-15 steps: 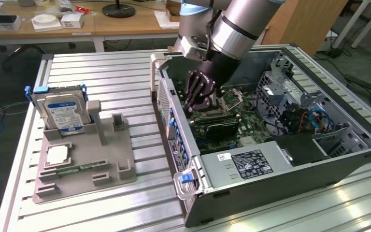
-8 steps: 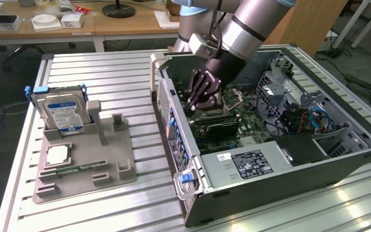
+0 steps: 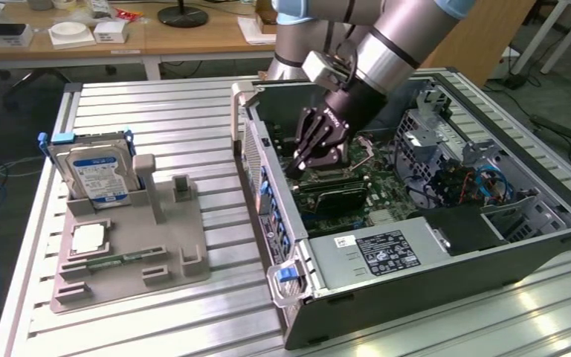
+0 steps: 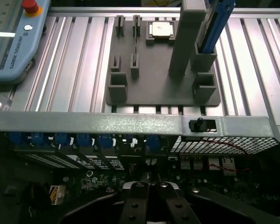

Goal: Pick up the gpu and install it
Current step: 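Press down on the gpu until it lock into place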

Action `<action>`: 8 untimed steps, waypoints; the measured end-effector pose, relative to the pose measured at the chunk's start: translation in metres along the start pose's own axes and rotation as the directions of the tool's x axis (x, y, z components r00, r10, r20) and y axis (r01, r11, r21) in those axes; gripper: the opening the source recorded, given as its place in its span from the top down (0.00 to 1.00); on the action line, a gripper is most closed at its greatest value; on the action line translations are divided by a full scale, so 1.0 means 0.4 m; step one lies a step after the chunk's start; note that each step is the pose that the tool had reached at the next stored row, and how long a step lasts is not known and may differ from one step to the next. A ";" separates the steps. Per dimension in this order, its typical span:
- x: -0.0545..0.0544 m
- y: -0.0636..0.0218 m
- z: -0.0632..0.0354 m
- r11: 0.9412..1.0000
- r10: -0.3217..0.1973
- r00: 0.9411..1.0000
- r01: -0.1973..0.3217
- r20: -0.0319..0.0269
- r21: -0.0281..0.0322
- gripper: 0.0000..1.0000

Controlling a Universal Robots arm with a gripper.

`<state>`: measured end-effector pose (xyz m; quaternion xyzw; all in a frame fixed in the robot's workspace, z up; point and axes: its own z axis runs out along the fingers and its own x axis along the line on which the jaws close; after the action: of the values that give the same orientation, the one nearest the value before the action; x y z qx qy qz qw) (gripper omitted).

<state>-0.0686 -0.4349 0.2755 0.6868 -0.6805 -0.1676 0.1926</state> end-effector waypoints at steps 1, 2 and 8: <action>0.001 -0.001 0.001 1.000 -0.001 1.000 0.001 0.000 -0.011 0.90; 0.002 -0.001 0.002 1.000 -0.001 1.000 0.001 0.000 -0.021 0.90; 0.015 -0.003 0.005 0.999 -0.003 1.000 0.003 -0.001 -0.047 0.90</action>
<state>-0.0684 -0.4410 0.2732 0.6831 -0.6754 -0.1836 0.2086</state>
